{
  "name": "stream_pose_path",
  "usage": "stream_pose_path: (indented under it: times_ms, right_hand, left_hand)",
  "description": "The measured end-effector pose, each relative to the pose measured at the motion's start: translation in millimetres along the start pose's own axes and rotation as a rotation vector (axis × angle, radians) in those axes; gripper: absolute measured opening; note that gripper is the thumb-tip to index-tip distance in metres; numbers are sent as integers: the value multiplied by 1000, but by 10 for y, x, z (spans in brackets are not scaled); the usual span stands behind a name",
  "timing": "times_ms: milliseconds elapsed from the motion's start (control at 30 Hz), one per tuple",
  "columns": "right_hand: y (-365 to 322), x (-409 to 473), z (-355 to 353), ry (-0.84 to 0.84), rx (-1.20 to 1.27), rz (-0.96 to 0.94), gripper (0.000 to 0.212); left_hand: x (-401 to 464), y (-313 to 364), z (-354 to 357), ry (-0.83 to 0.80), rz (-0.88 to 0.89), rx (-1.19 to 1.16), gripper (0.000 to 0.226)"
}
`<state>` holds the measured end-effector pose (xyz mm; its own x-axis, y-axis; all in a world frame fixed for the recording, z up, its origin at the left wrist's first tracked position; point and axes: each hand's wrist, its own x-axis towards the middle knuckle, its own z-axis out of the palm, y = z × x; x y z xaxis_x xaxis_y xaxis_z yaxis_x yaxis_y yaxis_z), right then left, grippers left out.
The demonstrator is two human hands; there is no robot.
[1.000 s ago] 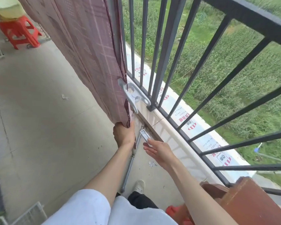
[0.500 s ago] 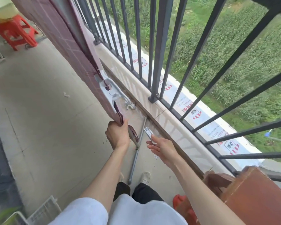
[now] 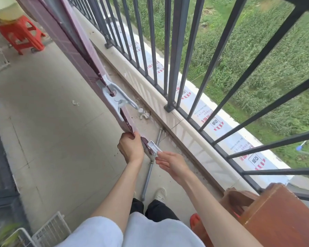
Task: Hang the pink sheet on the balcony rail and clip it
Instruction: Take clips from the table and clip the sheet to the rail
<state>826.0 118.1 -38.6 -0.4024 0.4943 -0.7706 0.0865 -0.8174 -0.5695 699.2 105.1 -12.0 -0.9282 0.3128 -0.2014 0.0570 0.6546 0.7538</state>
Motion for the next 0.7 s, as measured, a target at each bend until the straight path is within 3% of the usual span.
stream_pose_path:
  times_ms: [233, 400, 700]
  right_hand:
    - [116, -98, 167, -59, 118, 160, 26]
    - [210, -139, 370, -137, 293, 282, 15]
    - [443, -310, 450, -183, 465, 355, 12]
  left_hand:
    - [-12, -90, -314, -170, 21, 43, 31]
    - [75, -186, -558, -293, 24, 59, 30]
    - [-39, -295, -853, -334, 50, 35, 36]
